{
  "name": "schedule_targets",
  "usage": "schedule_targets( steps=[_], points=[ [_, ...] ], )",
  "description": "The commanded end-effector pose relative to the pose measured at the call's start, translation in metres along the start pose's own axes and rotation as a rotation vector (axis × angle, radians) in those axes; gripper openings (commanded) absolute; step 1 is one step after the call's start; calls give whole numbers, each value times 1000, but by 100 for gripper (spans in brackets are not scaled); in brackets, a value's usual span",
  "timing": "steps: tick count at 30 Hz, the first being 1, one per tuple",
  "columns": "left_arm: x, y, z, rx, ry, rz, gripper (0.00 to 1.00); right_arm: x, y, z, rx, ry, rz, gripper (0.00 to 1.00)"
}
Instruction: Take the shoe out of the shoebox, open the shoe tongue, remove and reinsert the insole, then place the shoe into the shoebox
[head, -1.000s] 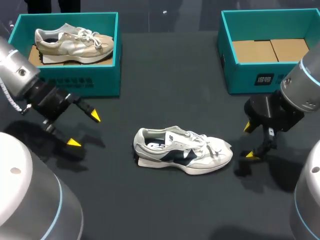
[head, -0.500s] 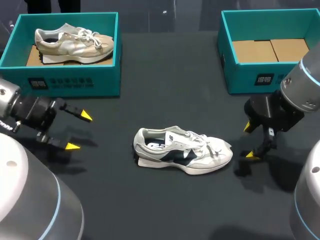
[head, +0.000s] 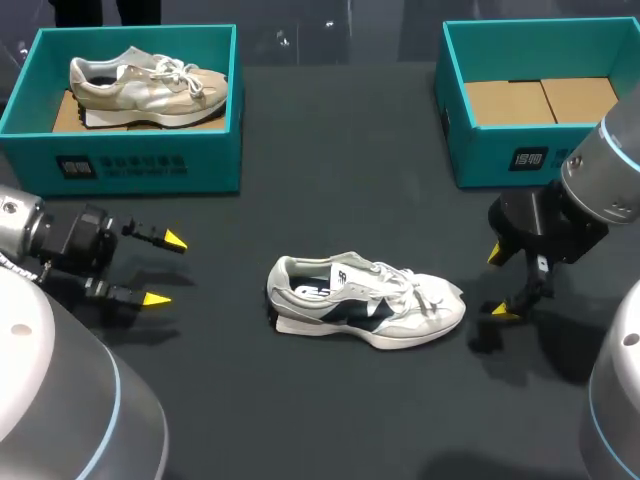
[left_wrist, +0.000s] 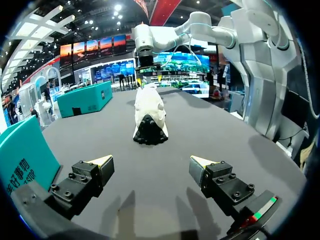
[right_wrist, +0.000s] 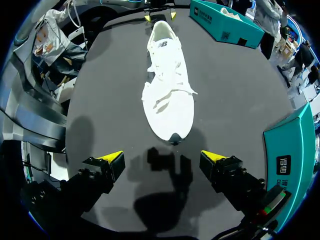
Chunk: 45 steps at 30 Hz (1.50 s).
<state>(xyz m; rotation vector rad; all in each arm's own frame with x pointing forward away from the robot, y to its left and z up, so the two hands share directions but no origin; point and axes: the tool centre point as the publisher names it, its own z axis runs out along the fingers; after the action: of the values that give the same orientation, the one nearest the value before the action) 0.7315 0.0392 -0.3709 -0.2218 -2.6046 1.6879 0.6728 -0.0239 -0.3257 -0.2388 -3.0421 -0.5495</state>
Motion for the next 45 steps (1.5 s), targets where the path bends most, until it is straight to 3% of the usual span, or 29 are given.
schedule_targets(
  steps=[1, 16, 45],
  points=[
    [-4, 5, 7, 5, -2, -14, 100, 1, 0, 0, 1, -3, 0, 100],
    [1, 9, 39, 39, -29, -58, 100, 1, 0, 0, 1, -3, 0, 100],
    [2, -16, 102, 97, -47, -69, 100, 1, 0, 0, 1, -3, 0, 100]
  ],
)
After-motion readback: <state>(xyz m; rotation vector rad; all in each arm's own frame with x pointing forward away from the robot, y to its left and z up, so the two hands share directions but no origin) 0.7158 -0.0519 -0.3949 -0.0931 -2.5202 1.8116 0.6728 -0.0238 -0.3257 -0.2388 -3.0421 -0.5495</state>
